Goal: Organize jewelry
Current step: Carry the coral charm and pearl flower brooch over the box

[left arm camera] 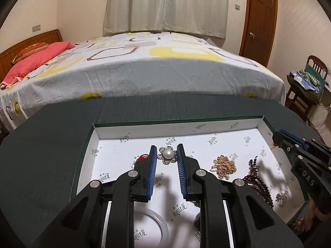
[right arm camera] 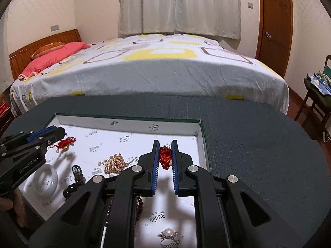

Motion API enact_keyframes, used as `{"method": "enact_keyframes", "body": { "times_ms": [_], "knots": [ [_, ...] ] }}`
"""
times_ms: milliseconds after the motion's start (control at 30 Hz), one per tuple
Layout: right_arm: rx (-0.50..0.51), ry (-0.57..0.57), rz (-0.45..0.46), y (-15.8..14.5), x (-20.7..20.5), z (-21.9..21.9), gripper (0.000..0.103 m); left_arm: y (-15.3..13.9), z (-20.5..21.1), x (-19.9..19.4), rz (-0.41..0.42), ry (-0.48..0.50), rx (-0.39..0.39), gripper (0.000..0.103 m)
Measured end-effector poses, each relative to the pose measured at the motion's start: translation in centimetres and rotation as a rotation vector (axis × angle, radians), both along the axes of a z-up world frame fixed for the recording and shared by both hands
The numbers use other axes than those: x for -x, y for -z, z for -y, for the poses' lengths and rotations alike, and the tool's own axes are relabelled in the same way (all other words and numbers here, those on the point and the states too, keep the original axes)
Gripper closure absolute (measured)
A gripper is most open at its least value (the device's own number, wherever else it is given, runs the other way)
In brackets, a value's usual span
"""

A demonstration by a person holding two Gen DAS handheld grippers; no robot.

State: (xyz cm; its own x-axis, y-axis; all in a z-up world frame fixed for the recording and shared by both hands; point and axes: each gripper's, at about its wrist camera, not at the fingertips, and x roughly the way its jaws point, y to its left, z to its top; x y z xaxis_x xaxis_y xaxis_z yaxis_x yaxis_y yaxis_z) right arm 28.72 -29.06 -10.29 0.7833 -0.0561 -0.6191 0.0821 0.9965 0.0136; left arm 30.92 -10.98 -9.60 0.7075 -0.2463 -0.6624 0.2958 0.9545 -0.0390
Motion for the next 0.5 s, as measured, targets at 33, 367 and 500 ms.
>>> {"method": "enact_keyframes", "body": {
  "times_ms": [33, 367, 500],
  "knots": [
    [0.002, 0.0, -0.008, 0.2, -0.1, 0.0, 0.091, 0.1, 0.1, -0.2, -0.007, -0.002, -0.005, 0.082],
    [-0.005, 0.0, -0.054, 1.4, -0.8, 0.1, 0.091, 1.5, 0.3, -1.2, -0.073, -0.015, -0.044, 0.082],
    [-0.009, 0.0, -0.065, 1.5, -1.0, 0.2, 0.091, 1.6, 0.6, -1.4, -0.094, -0.01, -0.06, 0.082]
  ]
}}
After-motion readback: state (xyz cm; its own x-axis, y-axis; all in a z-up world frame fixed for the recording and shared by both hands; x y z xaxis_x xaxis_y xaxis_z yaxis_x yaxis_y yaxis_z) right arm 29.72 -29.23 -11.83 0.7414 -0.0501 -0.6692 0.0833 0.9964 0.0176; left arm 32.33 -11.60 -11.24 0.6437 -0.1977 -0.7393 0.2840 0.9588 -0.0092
